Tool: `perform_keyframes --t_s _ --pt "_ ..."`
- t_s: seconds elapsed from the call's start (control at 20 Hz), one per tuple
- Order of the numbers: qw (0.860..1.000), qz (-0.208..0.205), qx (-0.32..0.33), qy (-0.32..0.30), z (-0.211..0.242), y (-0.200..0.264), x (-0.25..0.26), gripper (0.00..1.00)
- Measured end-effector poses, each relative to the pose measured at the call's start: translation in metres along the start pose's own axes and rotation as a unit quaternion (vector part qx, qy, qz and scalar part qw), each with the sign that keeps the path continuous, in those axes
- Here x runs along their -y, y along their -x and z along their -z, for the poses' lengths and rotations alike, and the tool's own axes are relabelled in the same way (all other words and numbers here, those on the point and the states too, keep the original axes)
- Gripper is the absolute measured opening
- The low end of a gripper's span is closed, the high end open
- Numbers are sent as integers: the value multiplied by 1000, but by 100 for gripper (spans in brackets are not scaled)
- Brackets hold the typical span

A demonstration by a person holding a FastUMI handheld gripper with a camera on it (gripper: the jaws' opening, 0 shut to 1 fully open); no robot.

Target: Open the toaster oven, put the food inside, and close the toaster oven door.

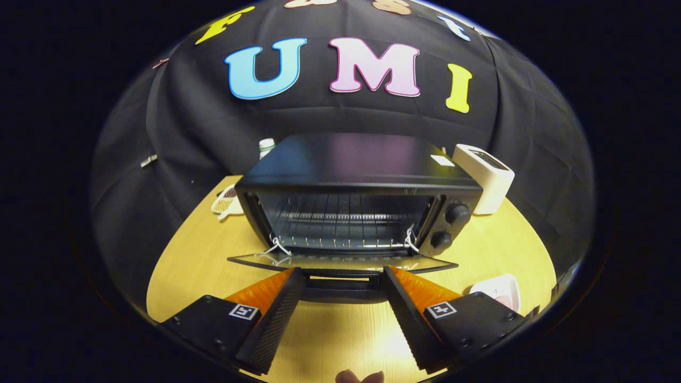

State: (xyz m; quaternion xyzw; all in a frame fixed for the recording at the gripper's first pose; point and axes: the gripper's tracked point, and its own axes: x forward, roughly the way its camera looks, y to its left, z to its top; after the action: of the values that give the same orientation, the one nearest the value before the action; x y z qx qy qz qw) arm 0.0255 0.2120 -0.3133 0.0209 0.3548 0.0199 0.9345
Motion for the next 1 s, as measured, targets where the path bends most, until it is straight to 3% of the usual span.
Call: perform_keyframes --t_s 0.2,0.5,0.8,1.0 --pt "997 3 -67 -29 57 4 11 98" --pt "992 -26 -124 -19 99 9 12 99" --pt "985 -104 -131 -31 84 41 6 99" --pt "983 -132 -126 -29 59 68 40 99"
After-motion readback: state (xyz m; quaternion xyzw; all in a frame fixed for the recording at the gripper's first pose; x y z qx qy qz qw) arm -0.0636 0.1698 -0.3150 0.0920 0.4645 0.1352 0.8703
